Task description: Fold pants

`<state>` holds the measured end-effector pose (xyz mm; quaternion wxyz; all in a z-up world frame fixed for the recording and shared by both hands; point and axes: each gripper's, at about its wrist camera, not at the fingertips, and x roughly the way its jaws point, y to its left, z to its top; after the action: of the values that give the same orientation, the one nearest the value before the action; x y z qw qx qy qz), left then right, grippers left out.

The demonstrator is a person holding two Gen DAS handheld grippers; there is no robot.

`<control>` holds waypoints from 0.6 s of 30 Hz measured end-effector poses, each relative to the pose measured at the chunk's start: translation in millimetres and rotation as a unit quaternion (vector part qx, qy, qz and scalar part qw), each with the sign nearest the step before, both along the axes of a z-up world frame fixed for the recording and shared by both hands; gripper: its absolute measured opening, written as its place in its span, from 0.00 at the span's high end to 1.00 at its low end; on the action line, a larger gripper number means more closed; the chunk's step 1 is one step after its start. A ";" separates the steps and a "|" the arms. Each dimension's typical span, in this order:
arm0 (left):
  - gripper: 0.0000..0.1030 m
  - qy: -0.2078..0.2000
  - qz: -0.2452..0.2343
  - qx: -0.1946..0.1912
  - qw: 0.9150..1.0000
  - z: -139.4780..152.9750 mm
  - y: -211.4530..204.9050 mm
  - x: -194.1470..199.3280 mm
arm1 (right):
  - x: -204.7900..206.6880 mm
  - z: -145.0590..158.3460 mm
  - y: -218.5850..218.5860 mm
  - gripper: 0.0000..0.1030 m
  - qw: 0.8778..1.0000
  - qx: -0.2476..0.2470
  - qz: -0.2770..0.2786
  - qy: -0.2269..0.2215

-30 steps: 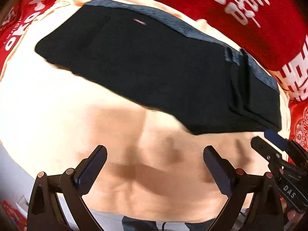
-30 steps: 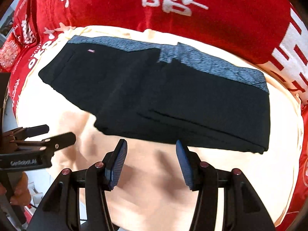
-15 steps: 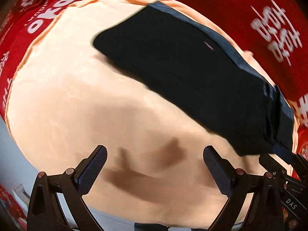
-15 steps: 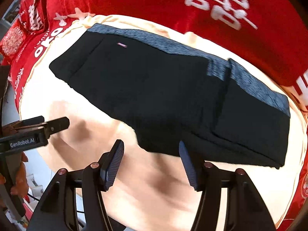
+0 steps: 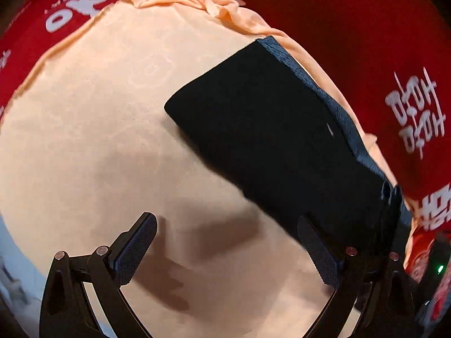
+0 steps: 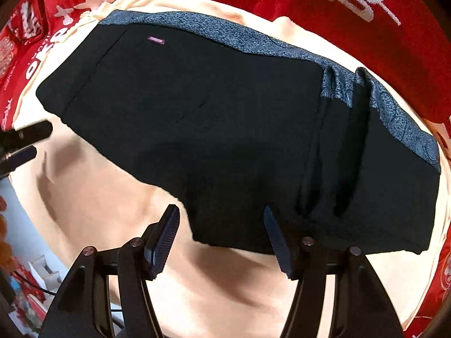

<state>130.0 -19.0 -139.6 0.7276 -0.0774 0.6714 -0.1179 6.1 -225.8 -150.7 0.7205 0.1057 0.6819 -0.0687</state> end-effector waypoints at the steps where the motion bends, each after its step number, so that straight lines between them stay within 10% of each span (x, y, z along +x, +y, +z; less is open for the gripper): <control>1: 0.03 0.001 0.004 0.000 1.000 -2.4 -0.4 2.0 | 1.0 -1.0 1.2 0.32 1.000 0.000 0.004 0.000; 10: 0.03 -0.016 0.035 -0.016 0.999 -4.4 0.5 15.2 | 4.8 -5.5 2.7 0.29 1.000 0.005 0.001 -0.002; 18: 0.03 0.001 0.062 -0.112 0.992 -21.3 -1.9 27.7 | 1.2 -8.5 3.0 0.28 1.000 0.007 0.001 -0.003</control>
<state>157.7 -20.9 -160.9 0.7194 -0.2002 0.6487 -0.1471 7.3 -222.8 -159.1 0.7222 0.1103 0.6799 -0.0634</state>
